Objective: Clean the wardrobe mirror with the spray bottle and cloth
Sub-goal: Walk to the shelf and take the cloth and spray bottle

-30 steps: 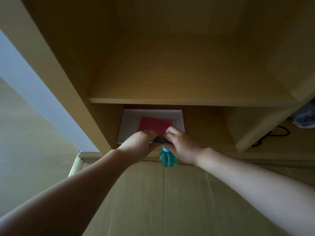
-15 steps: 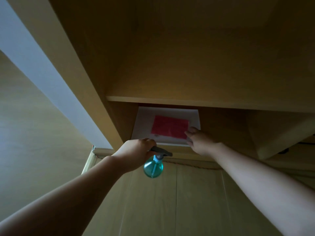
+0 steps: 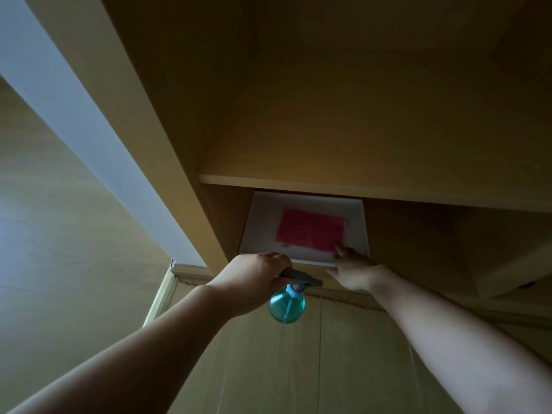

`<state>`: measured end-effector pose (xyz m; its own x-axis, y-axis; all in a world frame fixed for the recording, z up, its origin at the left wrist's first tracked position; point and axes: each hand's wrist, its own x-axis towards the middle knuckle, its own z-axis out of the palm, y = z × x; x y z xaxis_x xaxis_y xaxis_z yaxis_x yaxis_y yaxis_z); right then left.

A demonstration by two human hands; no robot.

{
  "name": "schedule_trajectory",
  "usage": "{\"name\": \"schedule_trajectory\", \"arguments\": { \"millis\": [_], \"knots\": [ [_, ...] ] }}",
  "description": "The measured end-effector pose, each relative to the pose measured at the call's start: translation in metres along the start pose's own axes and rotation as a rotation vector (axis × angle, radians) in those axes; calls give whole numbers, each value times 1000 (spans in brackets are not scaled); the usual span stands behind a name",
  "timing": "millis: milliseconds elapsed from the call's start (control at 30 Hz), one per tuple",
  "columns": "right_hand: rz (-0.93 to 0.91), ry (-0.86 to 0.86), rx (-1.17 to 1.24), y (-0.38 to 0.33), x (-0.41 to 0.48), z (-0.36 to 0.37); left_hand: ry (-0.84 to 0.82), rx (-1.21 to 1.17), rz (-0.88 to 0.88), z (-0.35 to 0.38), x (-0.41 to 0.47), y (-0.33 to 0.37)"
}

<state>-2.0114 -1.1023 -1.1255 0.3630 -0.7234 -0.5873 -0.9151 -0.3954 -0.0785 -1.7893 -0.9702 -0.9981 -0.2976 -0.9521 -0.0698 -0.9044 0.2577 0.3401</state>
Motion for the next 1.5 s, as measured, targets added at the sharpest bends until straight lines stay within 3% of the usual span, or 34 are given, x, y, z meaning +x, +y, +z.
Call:
{"name": "schedule_trajectory", "arguments": {
  "millis": [167, 333, 533, 667, 833, 1033, 1267, 1500],
  "knots": [
    [-22, 110, 91, 5, -1, -1, 13, -8, 13, -4, -2, -1],
    [-167, 361, 62, 1, -17, -11, 38, 12, 8, -7, 1, 1],
    [-400, 734, 318, -9, -70, -32, 50, -47, 56, -11, 5, 14],
    [-426, 877, 414, -23, -112, -50, 63, -39, 150, -16, 6, 26],
    [-563, 1073, 593, -40, -161, -79, -29, -77, 118, -21, 5, 48],
    [-614, 1205, 809, -49, -201, -119, 88, -340, 292, -43, 4, 76],
    [-613, 1334, 738, -30, -230, -167, 275, -349, 405, -88, 9, 89],
    [-514, 1211, 673, -18, -263, -232, 325, -320, 400, -178, 18, 118]
  ]
}}
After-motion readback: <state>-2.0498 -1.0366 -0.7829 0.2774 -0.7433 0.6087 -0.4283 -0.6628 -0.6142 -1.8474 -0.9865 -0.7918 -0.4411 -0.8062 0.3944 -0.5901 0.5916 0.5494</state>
